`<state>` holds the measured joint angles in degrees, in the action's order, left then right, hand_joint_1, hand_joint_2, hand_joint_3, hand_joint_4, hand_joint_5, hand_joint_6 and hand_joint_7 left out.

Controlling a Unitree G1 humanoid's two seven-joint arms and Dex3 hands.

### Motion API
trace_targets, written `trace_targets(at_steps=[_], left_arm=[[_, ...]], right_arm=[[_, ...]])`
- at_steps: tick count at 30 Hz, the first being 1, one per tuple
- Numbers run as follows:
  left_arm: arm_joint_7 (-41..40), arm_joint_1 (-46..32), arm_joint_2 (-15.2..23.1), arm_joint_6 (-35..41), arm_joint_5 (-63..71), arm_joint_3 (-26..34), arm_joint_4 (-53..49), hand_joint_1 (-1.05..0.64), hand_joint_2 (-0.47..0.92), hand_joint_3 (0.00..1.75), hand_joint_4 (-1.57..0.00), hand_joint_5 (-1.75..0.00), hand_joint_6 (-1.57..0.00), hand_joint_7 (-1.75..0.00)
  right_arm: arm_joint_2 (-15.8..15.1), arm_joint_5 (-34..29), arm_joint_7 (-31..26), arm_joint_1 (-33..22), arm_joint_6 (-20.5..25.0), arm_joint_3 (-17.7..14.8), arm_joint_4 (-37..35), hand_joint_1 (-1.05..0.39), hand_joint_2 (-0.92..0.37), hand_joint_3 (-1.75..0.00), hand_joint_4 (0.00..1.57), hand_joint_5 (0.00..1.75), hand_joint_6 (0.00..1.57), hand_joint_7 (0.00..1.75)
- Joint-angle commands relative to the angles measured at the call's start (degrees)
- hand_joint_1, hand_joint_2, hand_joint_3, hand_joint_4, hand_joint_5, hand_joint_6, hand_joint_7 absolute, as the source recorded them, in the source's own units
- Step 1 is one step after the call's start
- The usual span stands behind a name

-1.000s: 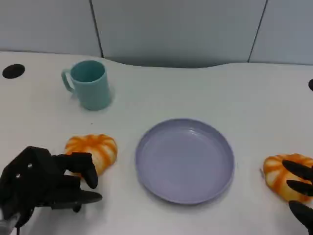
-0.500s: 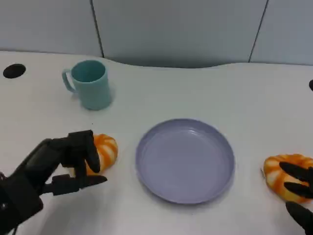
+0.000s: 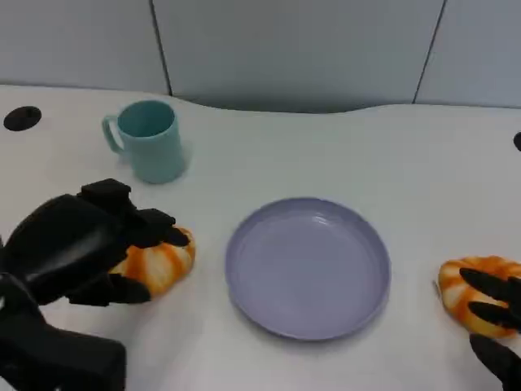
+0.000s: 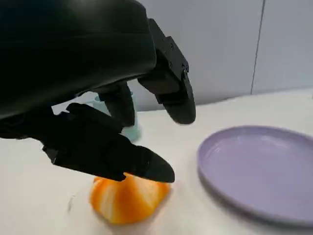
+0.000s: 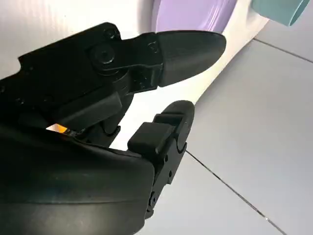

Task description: Grasp the bread from the table and place it into the plate.

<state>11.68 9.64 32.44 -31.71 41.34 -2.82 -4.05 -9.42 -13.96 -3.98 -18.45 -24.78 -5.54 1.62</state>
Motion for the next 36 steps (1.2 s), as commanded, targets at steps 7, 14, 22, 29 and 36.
trace_targets(at_steps=[7,14,22,29,36], left_arm=[[11.2,9.7,3.2,12.5,7.7,-10.2,-3.5,-0.72,0.88,0.0,0.0,-0.01,-0.08,0.0],[8.5,21.9,-0.6,16.1,13.2,-20.6,-23.1,-0.71,0.8,0.0,0.0,0.0,-0.05,0.0],[-6.4,33.7,-10.3,20.3,20.0,-32.4,-52.5,-0.87,0.92,0.21,-0.08,-0.04,-0.13,-0.01],[-11.7,37.0,-13.7,19.7,18.6,-36.8,-63.0,-0.78,0.92,0.25,-0.11,-0.04,-0.06,0.0],[-23.2,36.6,-15.3,19.9,16.4,-37.6,-67.8,-0.47,0.92,0.15,-0.35,-0.12,-0.27,-0.06]], right_arm=[[0.0,-0.2,-0.8,-0.4,0.7,-0.1,1.5,-0.39,-0.92,-0.33,0.97,0.05,0.79,0.0],[-0.2,-0.5,-0.8,-0.6,0.9,0.0,2.2,-0.37,-0.92,-0.33,0.99,0.06,0.78,0.0],[0.0,-0.4,-0.8,-1.5,1.9,0.0,3.7,-0.37,-0.92,-0.33,0.96,0.05,0.77,0.0],[0.0,-0.7,-0.9,-2.2,3.3,-0.1,5.7,-0.37,-0.92,-0.34,0.92,0.03,0.76,0.0],[0.3,-1.4,-1.7,-2.6,3.8,-0.4,6.4,-0.37,-0.92,-0.34,0.91,0.03,0.77,0.0]])
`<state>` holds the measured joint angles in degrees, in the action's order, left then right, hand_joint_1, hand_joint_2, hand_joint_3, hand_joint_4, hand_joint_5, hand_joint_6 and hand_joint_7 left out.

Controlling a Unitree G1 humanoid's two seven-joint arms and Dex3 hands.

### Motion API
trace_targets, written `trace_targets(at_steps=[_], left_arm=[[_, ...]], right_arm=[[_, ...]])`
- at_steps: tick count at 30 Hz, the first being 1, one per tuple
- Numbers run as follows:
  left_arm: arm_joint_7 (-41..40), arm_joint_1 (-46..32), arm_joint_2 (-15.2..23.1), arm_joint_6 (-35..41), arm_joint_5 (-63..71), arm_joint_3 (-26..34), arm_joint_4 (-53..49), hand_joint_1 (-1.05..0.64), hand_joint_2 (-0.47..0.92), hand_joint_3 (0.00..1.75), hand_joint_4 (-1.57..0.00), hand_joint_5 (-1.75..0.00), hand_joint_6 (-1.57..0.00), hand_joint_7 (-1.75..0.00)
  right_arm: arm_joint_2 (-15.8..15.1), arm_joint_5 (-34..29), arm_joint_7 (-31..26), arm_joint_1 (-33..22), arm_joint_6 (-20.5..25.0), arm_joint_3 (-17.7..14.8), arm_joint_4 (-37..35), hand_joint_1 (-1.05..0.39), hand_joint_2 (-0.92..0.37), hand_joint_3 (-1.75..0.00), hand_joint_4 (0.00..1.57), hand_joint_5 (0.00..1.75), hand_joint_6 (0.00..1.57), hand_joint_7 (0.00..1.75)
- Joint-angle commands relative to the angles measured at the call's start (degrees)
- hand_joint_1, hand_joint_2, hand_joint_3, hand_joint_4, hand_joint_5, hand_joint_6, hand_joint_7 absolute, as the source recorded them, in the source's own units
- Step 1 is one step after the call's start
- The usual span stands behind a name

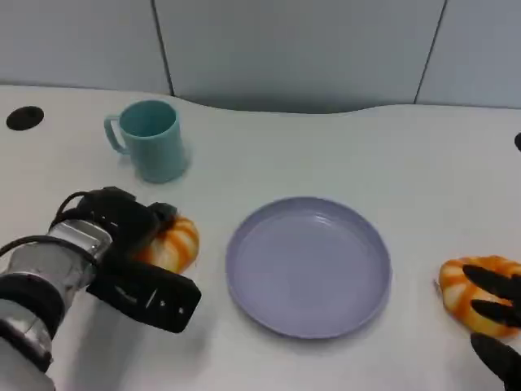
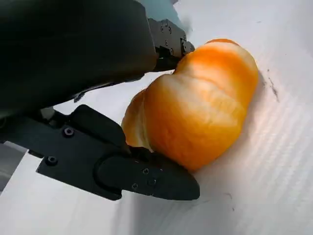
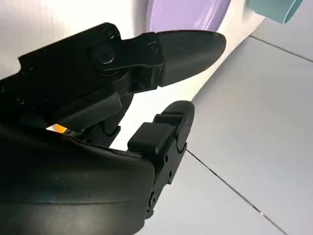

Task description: Grasp the bread from the table and place it into the plate.

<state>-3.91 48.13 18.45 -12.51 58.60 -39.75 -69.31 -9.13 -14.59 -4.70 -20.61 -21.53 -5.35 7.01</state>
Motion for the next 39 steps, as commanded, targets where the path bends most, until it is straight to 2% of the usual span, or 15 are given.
trace_targets(at_steps=[1,4,7,8,9,10,11,12,13,14,16,23,27,30,39], left_arm=[[-9.5,-2.0,-1.6,1.0,-1.4,-0.5,-3.0,-0.42,0.92,0.13,-0.41,-0.13,-0.33,-0.07],[-8.8,-1.0,-3.0,1.7,-5.2,2.0,-4.2,-0.31,0.9,0.05,-0.59,-0.28,-0.53,-0.13],[-7.7,-0.3,-3.1,0.6,-7.9,3.2,-4.6,-0.22,0.89,0.01,-0.54,-0.73,-0.66,-0.1],[-8.1,-0.2,-2.8,-0.4,-8.7,3.5,-4.7,-0.19,0.89,0.01,-0.45,-1.07,-0.69,-0.14],[-8.5,-0.2,-2.7,-1.0,-9.2,3.6,-4.8,-0.18,0.88,0.0,-0.42,-1.39,-0.71,-0.25],[-9.3,-0.2,-2.5,-1.4,-9.2,3.3,-4.8,-0.17,0.88,0.0,-0.42,-1.6,-0.64,-0.52],[-9.9,-0.1,-2.4,-1.5,-9.1,3.0,-4.8,-0.18,0.88,0.0,-0.48,-1.67,-0.57,-0.75],[-10.9,-0.1,-2.3,-2.1,-9.1,2.7,-4.8,-0.19,0.88,0.0,-0.51,-1.71,-0.53,-0.88],[-11.4,-0.1,-2.2,-2.6,-9.2,2.6,-4.8,-0.2,0.9,0.03,-0.57,-1.73,-0.44,-1.38],[-11.7,-0.1,-2.1,-3.1,-9.3,2.5,-4.9,-0.21,0.91,0.04,-0.59,-1.74,-0.43,-1.56],[-11.0,0.2,-2.1,-3.5,-9.5,2.2,-5.1,-0.22,0.92,0.08,-0.62,-1.74,-0.44,-1.71],[-10.4,-0.3,-1.6,-7.6,-13.3,4.8,-5.6,-0.25,0.92,0.27,-0.72,-1.75,-0.48,-1.73],[-8.5,-0.4,-0.8,-9.4,-16.9,7.7,-5.0,-0.23,0.92,0.3,-0.66,-1.75,-0.45,-1.75],[-7.3,-0.6,0.6,-10.8,-19.7,10.4,-3.8,-0.23,0.92,0.23,-0.62,-1.75,-0.44,-1.75],[-10.8,-3.4,5.4,-19.8,-24.5,16.0,2.2,-0.13,0.87,0.08,-0.77,-1.75,-0.53,-1.75]], right_arm=[[0.0,-0.8,-1.0,-0.4,0.5,-0.7,1.1,-0.37,-0.92,-0.34,0.91,0.03,0.77,0.0],[0.3,-0.7,-1.2,-0.4,0.7,-0.7,1.4,-0.36,-0.92,-0.35,0.91,0.02,0.77,0.0],[0.1,-0.8,-1.2,-0.3,0.5,-0.8,1.4,-0.36,-0.92,-0.35,0.91,0.02,0.77,0.0],[0.1,-1.0,-1.3,-0.3,0.6,-0.8,1.4,-0.36,-0.92,-0.35,0.91,0.02,0.77,0.0],[0.1,-1.1,-1.3,-0.3,0.7,-0.9,1.5,-0.36,-0.92,-0.35,0.91,0.02,0.77,0.0],[0.1,-1.1,-1.3,-0.3,0.7,-0.9,1.5,-0.37,-0.92,-0.35,0.91,0.02,0.77,0.0],[0.1,-1.1,-1.3,-0.2,0.6,-1.0,1.5,-0.37,-0.92,-0.35,0.92,0.03,0.77,0.0],[0.0,-1.1,-1.3,-0.1,0.4,-1.0,1.3,-0.37,-0.92,-0.35,0.92,0.03,0.77,0.0],[0.0,-1.0,-1.2,0.0,0.3,-1.1,1.2,-0.37,-0.92,-0.35,0.94,0.04,0.77,0.0],[-0.1,-0.9,-1.2,0.0,0.2,-1.1,1.1,-0.37,-0.92,-0.35,0.94,0.04,0.77,0.0],[-0.2,-0.7,-1.0,0.1,0.1,-1.2,1.0,-0.37,-0.92,-0.35,0.94,0.04,0.76,0.0],[-0.3,-0.4,-1.0,0.5,-0.5,-1.2,0.4,-0.37,-0.92,-0.35,0.95,0.04,0.76,0.0],[-0.1,-0.5,-1.1,0.5,-0.2,-1.1,0.3,-0.37,-0.92,-0.35,0.94,0.04,0.76,0.0],[-0.1,-1.1,-1.5,0.7,-0.3,-1.0,0.1,-0.37,-0.92,-0.35,0.93,0.03,0.77,0.0],[0.5,-1.3,-1.5,0.6,1.2,-0.9,0.6,-0.38,-0.92,-0.34,0.92,0.02,0.77,0.0]])
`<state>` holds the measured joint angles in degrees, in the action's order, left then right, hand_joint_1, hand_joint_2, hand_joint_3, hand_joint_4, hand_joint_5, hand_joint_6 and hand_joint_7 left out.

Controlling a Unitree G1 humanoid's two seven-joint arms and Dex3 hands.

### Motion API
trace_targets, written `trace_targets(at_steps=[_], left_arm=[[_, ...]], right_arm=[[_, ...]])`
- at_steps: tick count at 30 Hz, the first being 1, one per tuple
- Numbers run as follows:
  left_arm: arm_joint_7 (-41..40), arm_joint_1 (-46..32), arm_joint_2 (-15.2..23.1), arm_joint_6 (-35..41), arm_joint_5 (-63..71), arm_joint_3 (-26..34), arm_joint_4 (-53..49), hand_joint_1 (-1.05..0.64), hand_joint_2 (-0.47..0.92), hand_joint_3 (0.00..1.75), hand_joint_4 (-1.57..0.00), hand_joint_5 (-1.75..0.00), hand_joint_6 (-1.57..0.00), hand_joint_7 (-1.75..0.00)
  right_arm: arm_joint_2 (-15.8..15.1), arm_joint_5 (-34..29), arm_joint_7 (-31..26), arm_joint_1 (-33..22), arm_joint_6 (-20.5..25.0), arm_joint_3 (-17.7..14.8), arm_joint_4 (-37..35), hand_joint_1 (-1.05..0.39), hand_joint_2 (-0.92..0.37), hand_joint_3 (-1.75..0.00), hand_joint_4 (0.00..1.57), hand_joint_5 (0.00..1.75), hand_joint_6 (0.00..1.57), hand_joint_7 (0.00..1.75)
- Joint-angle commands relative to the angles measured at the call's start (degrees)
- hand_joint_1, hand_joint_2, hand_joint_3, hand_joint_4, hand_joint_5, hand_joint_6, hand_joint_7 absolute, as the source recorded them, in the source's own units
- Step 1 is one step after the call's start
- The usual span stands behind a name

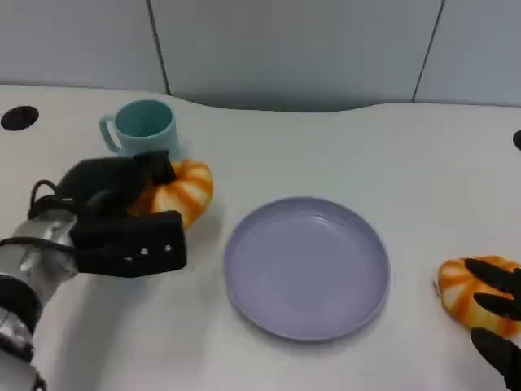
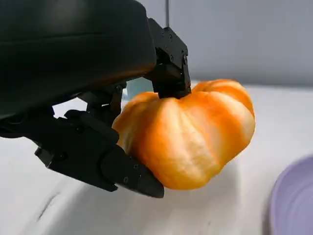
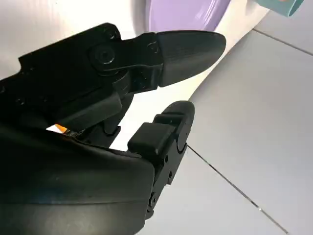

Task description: Grasp the bread from the table and place it into the plate.

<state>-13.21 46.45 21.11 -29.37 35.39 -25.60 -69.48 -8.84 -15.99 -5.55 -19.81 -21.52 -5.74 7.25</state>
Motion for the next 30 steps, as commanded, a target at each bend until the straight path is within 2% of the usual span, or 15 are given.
trace_targets(at_steps=[1,4,9,19,30], left_arm=[[-1.0,-2.0,3.7,-5.6,-1.7,2.3,4.0,-0.13,0.87,0.08,-0.77,-1.75,-0.53,-1.75],[1.2,-2.0,5.5,-12.0,-2.6,2.9,7.9,-0.12,0.88,0.08,-0.75,-1.75,-0.5,-1.75],[5.8,-1.4,5.5,-16.8,-4.1,3.4,10.5,-0.18,0.9,0.08,-0.78,-1.75,-0.55,-1.75],[23.7,1.5,-0.6,-21.7,-13.4,5.0,11.5,-0.19,0.89,0.07,-0.79,-1.75,-0.55,-1.75],[24.3,5.1,-6.5,-23.5,-9.8,2.7,7.2,-0.21,0.92,0.12,-0.81,-1.75,-0.51,-1.75]], right_arm=[[0.1,0.1,-0.7,-0.2,1.0,-0.5,0.2,-0.38,-0.92,-0.34,0.92,0.02,0.77,0.0],[0.0,0.0,-0.8,0.1,0.1,-0.4,-0.5,-0.37,-0.92,-0.34,0.92,0.02,0.77,0.0],[0.0,-0.6,-1.5,0.4,-0.6,-0.3,-1.2,-0.36,-0.92,-0.34,0.92,0.02,0.78,0.0],[0.1,0.1,-1.3,0.4,-0.5,-0.1,-1.3,-0.37,-0.92,-0.34,0.92,0.02,0.78,0.0],[0.3,0.4,-1.3,-0.1,-0.7,-0.1,-1.1,-0.37,-0.92,-0.33,0.92,0.01,0.78,0.0]])
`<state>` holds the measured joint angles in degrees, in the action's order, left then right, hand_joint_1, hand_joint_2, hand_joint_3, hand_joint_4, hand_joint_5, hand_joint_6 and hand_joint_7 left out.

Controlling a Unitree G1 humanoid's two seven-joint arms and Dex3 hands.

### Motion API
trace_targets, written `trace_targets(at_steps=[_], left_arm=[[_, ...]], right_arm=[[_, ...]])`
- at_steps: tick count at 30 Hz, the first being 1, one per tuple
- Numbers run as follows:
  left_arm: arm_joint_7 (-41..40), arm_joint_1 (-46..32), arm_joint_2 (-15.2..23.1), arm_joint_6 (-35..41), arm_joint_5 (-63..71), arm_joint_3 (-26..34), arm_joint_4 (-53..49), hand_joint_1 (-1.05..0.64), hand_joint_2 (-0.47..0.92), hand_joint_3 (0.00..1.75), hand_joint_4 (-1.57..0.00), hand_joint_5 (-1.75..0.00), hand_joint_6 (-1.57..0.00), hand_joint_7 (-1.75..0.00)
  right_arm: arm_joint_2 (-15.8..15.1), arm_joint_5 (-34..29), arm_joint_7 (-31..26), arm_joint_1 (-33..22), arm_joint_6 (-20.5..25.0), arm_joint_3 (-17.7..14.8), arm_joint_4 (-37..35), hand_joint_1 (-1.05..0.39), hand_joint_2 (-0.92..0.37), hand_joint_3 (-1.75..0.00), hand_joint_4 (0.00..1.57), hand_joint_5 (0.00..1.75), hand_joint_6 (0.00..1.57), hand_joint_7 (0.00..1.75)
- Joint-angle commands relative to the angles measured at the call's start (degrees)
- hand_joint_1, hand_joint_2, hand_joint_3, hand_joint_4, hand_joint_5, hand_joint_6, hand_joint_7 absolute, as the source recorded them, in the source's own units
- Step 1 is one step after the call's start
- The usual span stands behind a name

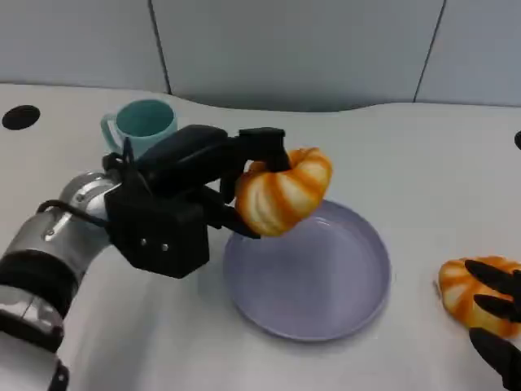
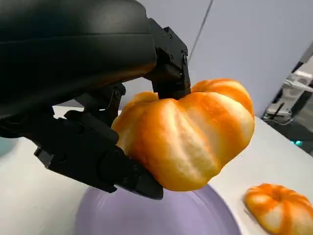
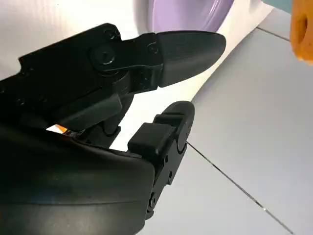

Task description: Grasp the bread from the table and place it into the plate.

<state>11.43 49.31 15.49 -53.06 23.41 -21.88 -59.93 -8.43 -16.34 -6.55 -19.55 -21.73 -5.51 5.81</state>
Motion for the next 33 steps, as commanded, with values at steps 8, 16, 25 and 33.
trace_targets(at_steps=[8,16,25,33], left_arm=[[-3.7,5.8,-3.7,3.1,9.2,-5.1,-6.9,-0.23,0.91,0.17,-0.77,-1.75,-0.53,-1.75],[-0.2,8.9,-3.2,3.7,13.5,-9.0,-8.0,-0.39,0.89,0.02,-0.31,-1.32,-0.45,-0.97],[5.9,10.8,-2.6,2.1,13.1,-10.0,-8.6,-0.66,0.92,0.02,-0.09,-0.32,-0.42,0.0],[10.2,11.2,-2.3,2.0,11.0,-8.8,-8.4,-0.71,0.92,0.06,-0.02,-0.26,-0.35,0.0]], right_arm=[[-0.3,0.2,-0.6,-0.4,-3.0,-0.4,-0.6,-0.36,-0.92,-0.33,0.92,0.01,0.77,0.0],[0.1,0.1,-0.7,-0.6,-2.9,-0.1,-0.2,-0.35,-0.92,-0.33,0.92,0.01,0.77,0.0],[0.2,0.3,-0.5,-0.6,-2.7,0.0,0.1,-0.35,-0.92,-0.33,0.91,0.01,0.77,0.0],[0.1,0.4,-0.6,-0.4,-3.2,-0.2,-0.5,-0.35,-0.92,-0.33,0.93,0.01,0.77,0.0]])
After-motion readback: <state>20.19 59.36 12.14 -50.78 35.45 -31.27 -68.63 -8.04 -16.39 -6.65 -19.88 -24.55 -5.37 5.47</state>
